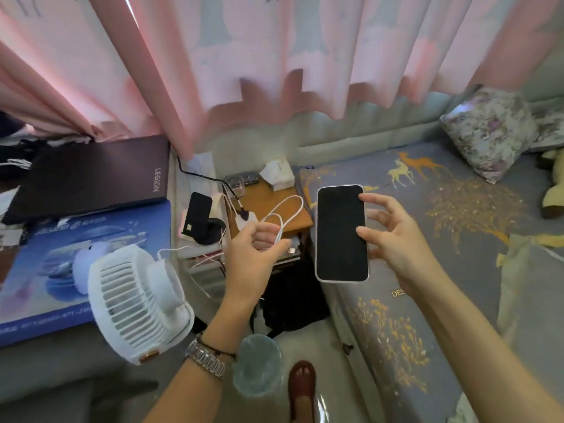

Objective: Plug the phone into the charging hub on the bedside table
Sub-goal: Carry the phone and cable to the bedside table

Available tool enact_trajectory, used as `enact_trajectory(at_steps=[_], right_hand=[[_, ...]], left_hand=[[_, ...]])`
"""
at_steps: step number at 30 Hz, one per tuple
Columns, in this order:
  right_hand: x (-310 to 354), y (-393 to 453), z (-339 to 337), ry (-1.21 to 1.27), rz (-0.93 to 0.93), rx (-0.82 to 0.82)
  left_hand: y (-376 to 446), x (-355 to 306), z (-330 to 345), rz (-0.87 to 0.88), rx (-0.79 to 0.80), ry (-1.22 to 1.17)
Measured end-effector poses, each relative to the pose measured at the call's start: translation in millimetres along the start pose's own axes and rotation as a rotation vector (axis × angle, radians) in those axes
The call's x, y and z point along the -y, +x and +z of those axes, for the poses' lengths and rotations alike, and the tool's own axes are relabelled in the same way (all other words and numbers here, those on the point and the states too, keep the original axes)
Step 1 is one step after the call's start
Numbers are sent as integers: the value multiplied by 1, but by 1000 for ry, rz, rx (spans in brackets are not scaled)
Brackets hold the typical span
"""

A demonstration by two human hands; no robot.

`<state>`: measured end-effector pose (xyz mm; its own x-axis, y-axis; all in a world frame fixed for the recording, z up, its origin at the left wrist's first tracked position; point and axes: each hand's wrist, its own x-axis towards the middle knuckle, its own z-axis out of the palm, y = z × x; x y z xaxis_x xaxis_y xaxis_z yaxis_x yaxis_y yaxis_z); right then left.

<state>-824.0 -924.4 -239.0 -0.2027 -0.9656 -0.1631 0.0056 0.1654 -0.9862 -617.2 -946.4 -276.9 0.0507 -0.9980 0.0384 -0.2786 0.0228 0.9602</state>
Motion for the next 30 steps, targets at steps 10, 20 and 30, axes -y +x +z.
enact_trajectory(at_steps=[10,20,30], right_hand=[[-36,116,21,-24,64,110],[-114,233,47,-100,151,155],[-209,351,65,-132,210,263]], left_hand=[[70,65,27,-198,-67,5],[125,142,51,-400,-186,-108],[196,208,108,-562,-321,-157]])
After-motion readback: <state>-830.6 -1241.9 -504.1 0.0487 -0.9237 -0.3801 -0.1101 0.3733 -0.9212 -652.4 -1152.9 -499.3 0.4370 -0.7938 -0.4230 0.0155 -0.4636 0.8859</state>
